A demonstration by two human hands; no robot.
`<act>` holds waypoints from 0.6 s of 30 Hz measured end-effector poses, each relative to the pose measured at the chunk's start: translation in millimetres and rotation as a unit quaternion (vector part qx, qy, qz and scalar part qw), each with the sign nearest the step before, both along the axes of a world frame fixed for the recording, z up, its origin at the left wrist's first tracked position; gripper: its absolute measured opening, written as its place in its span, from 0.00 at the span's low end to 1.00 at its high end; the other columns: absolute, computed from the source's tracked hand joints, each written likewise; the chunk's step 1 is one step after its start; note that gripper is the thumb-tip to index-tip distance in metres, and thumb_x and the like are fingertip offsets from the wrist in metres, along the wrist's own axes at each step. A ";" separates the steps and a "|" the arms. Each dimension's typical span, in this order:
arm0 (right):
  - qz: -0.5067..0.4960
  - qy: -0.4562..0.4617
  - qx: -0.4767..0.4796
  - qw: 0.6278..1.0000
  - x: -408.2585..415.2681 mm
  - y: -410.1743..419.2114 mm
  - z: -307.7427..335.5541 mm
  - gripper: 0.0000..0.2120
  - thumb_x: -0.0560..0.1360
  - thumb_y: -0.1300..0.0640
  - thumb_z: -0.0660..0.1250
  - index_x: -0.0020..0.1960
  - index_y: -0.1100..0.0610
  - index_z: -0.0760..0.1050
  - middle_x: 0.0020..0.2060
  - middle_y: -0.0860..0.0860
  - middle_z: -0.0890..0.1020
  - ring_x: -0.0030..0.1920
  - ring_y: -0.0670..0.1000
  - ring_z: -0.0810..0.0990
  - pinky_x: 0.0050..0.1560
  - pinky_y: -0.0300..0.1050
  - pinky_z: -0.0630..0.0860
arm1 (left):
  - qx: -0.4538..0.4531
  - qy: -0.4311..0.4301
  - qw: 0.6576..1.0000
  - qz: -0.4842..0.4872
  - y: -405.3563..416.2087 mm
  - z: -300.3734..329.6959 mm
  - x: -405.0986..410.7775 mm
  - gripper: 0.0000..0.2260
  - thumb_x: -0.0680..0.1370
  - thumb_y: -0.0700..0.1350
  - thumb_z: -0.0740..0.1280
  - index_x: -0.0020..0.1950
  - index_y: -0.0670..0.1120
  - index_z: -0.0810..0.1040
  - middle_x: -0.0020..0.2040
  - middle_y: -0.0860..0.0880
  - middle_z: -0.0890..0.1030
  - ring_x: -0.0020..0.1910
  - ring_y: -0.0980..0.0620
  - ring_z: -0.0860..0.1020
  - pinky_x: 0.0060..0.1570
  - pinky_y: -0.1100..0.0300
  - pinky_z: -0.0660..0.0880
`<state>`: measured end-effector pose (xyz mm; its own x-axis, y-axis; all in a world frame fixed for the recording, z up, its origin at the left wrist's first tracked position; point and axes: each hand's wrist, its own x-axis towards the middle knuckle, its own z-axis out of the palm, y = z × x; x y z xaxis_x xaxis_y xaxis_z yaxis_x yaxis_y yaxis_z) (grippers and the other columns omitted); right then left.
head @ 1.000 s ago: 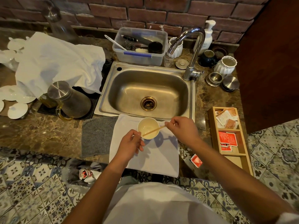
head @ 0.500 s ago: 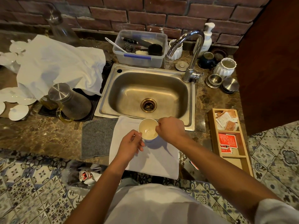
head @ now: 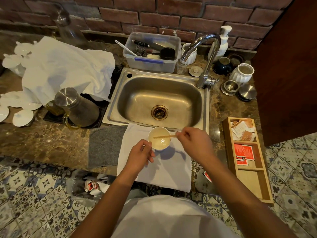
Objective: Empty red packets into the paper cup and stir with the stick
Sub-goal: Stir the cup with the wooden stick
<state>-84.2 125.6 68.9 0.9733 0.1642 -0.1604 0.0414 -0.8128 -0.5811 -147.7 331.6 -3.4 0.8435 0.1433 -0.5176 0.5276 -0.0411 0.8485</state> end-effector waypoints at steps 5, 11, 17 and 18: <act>-0.127 0.112 0.169 0.971 -32.0 -44.4 -14.2 0.19 0.83 0.49 0.63 0.38 0.55 0.81 0.27 0.52 0.81 0.29 0.45 0.78 0.36 0.47 0.74 | -0.003 0.000 1.000 -0.003 0.7 0.8 0.9 0.11 0.84 0.47 0.62 0.45 0.43 0.73 0.35 0.43 0.82 0.30 0.48 0.78 0.30 0.54 0.71; -0.242 0.187 0.236 0.923 -63.1 -80.3 -29.4 0.17 0.83 0.51 0.64 0.41 0.59 0.81 0.29 0.55 0.77 0.31 0.55 0.75 0.37 0.48 0.71 | 0.007 -0.001 1.000 -0.009 0.3 4.5 1.6 0.12 0.84 0.48 0.61 0.45 0.43 0.73 0.36 0.43 0.82 0.31 0.47 0.78 0.29 0.54 0.71; -0.301 0.249 0.377 0.840 -83.1 -97.1 -56.3 0.15 0.84 0.54 0.62 0.48 0.60 0.85 0.27 0.54 0.74 0.29 0.53 0.69 0.36 0.49 0.69 | 0.008 0.007 1.000 -0.001 -1.2 5.9 0.8 0.12 0.85 0.48 0.61 0.47 0.41 0.73 0.36 0.43 0.83 0.32 0.45 0.78 0.32 0.51 0.72; -0.293 0.269 0.388 0.831 -86.8 -96.8 -63.0 0.14 0.83 0.54 0.64 0.50 0.58 0.85 0.28 0.53 0.75 0.30 0.52 0.69 0.35 0.48 0.69 | 0.009 0.006 1.000 -0.002 -1.3 5.4 0.4 0.12 0.85 0.48 0.61 0.47 0.41 0.73 0.36 0.44 0.83 0.32 0.45 0.78 0.33 0.49 0.72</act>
<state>-170.9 28.8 5.9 0.7442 -0.0553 -0.6657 -0.6653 0.0272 -0.7461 -147.3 330.3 2.0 0.8373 0.1500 -0.5258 0.5383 -0.0579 0.8407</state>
